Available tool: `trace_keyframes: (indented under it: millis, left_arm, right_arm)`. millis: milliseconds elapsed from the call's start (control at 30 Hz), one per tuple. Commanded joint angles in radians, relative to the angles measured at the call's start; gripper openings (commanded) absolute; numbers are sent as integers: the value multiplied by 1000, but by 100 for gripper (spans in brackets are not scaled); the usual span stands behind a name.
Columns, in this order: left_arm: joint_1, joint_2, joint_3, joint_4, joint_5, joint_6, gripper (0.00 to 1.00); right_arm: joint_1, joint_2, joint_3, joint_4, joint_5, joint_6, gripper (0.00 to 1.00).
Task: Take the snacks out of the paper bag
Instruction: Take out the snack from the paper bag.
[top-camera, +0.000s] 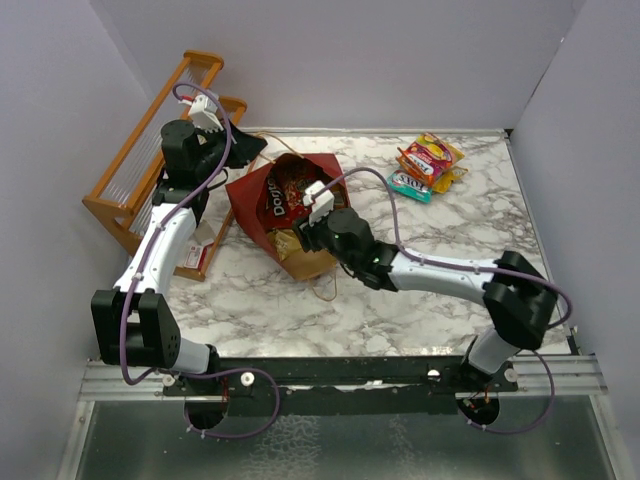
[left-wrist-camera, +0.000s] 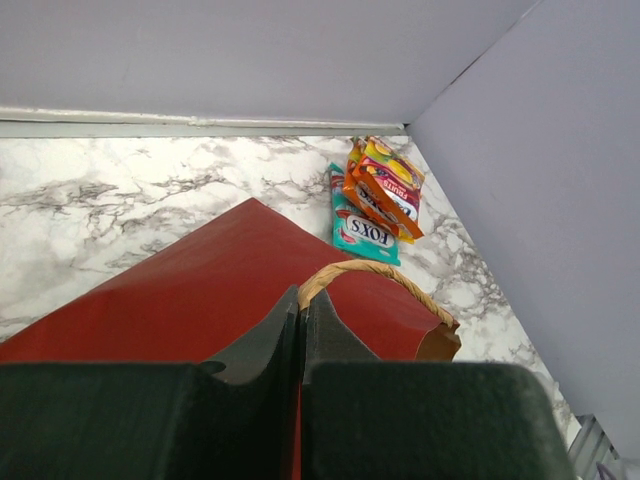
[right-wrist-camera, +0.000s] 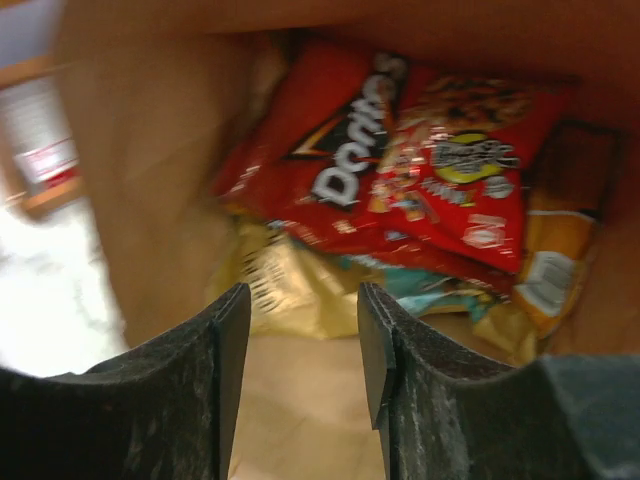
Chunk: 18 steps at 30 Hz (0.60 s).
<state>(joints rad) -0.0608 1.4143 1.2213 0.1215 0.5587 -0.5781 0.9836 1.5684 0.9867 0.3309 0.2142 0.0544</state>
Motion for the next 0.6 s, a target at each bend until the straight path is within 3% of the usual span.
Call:
trace_keyframes:
  millis: [0,100,300,567]
  left_arm:
    - [4,-40,-11,45,24,-13,0]
    - [4,-39,-9,45,26,-13,0]
    - [4,-32,-9,44,31,-20,0]
    - [4,-27,-10,46,33,-23,0]
  right_arm:
    - [13,171,134,82,369,-98,47]
    - [13,278,203,145,422,-147,51]
    - [6,462,329,253,479,-248,80]
    - [-20,599,451,260,475,-286,100]
